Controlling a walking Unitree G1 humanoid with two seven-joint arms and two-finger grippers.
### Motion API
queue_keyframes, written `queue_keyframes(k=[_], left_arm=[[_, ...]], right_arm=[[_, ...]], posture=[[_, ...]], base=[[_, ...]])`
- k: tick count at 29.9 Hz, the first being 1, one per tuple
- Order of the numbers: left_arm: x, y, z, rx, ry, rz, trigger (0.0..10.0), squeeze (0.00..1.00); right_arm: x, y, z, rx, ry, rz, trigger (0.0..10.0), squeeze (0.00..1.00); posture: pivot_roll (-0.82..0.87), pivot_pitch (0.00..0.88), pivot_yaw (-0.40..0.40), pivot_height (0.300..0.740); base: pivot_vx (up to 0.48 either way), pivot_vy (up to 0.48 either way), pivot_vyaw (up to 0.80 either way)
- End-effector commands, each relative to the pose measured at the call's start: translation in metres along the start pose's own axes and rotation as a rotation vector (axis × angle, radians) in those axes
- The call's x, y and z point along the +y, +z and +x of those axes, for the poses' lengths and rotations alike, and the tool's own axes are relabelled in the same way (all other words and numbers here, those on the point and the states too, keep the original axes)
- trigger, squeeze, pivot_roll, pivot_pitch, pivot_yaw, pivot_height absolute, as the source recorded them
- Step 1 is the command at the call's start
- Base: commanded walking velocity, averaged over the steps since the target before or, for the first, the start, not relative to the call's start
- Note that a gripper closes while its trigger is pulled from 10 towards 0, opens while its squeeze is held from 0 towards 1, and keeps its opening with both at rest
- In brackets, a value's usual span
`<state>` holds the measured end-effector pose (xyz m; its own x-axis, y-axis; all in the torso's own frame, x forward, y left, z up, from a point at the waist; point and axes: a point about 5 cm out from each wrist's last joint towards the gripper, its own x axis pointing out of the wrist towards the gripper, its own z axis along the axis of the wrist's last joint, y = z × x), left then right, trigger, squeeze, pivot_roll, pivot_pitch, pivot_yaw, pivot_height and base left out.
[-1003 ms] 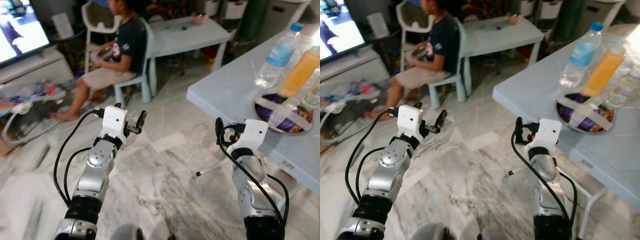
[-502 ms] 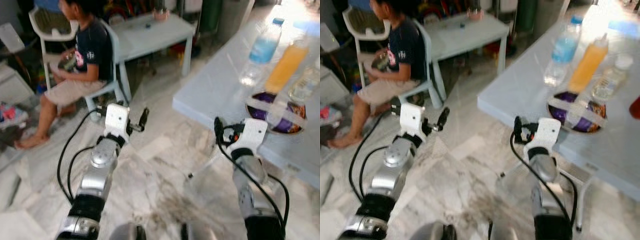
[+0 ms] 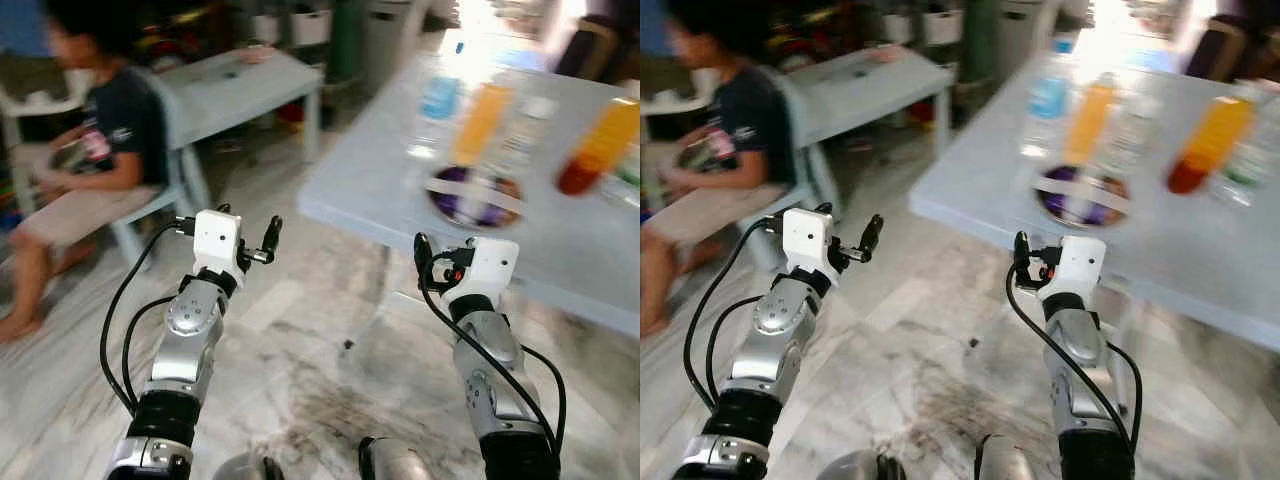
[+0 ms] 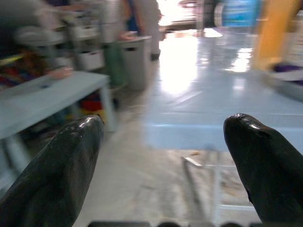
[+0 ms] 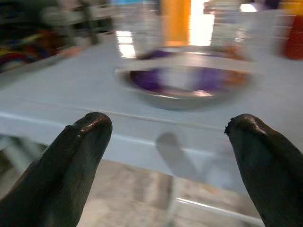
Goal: Restocking fridge
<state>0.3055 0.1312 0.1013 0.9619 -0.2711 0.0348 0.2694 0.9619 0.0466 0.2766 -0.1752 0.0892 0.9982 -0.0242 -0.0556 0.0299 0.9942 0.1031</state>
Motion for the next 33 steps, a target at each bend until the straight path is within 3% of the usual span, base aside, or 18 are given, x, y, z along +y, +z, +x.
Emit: queue_keyframes(k=[1, 12, 20, 24, 29, 33], left_arm=[[0.002, -0.001, -0.004, 0.009, 0.003, 0.002, 10.0, 0.00], [-0.002, -0.002, -0.005, 0.008, -0.006, 0.001, 10.0, 0.00], [0.001, -0.007, -0.015, 0.023, 0.009, -0.002, 10.0, 0.00], [0.000, -0.005, -0.014, 0.020, 0.008, 0.010, 10.0, 0.00], [-0.001, -0.003, -0.013, 0.014, -0.007, -0.039, 10.0, 0.00], [-0.001, -0.003, -0.012, 0.013, -0.014, -0.035, 10.0, 0.00]], right_arm=[[0.001, 0.007, 0.000, -0.032, 0.006, -0.008, 10.0, 0.00], [0.002, 0.009, -0.001, -0.043, 0.017, -0.025, 10.0, 0.00], [0.003, 0.016, -0.005, -0.092, 0.012, -0.081, 10.0, 0.00], [0.000, 0.018, -0.007, -0.101, -0.021, -0.065, 10.0, 0.00], [-0.007, 0.011, -0.010, -0.068, -0.062, -0.018, 10.0, 0.00], [-0.007, 0.014, -0.008, -0.080, -0.058, -0.032, 10.0, 0.00]], posture=[[-0.12, 0.049, 0.041, 0.740], [-0.12, 0.049, 0.040, 0.740], [-0.12, 0.046, 0.061, 0.740], [-0.12, 0.047, 0.049, 0.740], [-0.12, 0.044, 0.048, 0.740], [-0.12, 0.050, 0.048, 0.740]], base=[[0.000, 0.311, -0.80], [0.000, 0.127, -0.80], [0.000, 0.000, 0.00], [0.000, 0.000, 0.00], [0.000, 0.000, -0.32], [0.190, 0.182, -0.20]])
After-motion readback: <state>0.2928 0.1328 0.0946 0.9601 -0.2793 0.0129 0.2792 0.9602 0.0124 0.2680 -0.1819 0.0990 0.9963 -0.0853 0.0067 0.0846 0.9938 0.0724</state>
